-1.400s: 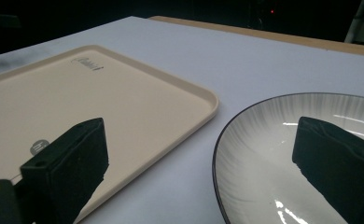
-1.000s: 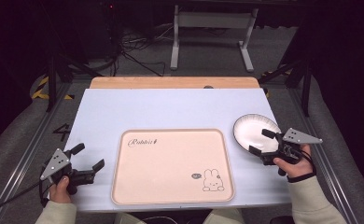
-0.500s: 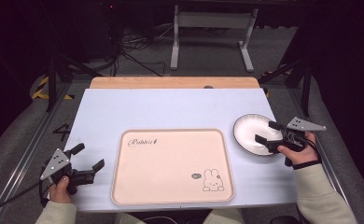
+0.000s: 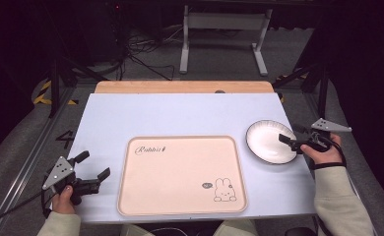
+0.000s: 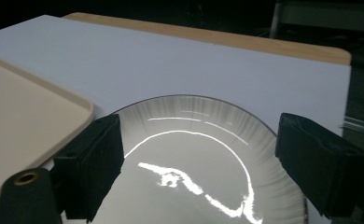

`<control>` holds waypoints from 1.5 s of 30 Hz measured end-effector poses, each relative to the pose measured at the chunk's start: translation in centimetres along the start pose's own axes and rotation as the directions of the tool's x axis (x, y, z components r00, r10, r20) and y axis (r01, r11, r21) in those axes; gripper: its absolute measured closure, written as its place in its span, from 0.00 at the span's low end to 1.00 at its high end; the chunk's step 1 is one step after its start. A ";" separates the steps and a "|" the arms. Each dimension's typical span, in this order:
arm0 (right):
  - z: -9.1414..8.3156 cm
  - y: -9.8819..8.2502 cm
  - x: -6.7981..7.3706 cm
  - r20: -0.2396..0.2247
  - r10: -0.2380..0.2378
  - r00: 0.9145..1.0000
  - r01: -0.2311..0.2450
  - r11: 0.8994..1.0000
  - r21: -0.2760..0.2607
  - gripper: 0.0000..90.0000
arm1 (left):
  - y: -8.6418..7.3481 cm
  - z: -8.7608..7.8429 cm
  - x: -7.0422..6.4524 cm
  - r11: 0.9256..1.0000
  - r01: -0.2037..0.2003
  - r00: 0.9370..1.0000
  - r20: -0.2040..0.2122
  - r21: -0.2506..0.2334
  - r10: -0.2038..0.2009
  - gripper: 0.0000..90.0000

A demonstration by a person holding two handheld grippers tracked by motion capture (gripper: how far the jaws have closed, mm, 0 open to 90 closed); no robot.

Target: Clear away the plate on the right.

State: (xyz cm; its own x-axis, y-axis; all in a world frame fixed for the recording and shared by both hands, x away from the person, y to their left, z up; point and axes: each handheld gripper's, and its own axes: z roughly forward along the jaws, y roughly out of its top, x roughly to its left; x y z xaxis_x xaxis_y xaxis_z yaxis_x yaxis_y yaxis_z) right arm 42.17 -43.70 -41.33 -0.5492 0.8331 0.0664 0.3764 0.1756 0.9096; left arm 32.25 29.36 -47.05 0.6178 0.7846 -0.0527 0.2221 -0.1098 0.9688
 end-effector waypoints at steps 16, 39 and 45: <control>0.5 -1.7 -1.5 0.132 0.047 0.990 -0.061 0.992 0.107 0.26 | 0.0 0.0 0.0 1.000 -0.006 1.000 0.003 0.001 0.006 0.00; 0.9 -3.4 -3.0 0.134 0.280 0.951 -0.299 0.942 0.152 0.53 | 0.0 0.0 0.0 1.000 -0.008 1.000 0.009 0.005 0.008 0.00; 1.2 -3.4 -3.1 0.133 0.296 0.946 -0.317 0.930 0.186 0.61 | 0.0 0.0 0.0 1.000 -0.005 1.000 0.007 0.000 0.005 0.00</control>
State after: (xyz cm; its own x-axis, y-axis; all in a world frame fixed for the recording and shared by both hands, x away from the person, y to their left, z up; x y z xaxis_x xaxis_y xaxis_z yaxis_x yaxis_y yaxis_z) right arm 43.53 -46.22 -45.11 -0.3093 0.9096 0.2775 0.6629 -0.0030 0.7487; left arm 32.24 29.35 -47.05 0.6240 0.7798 -0.0498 0.2194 -0.1137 0.9690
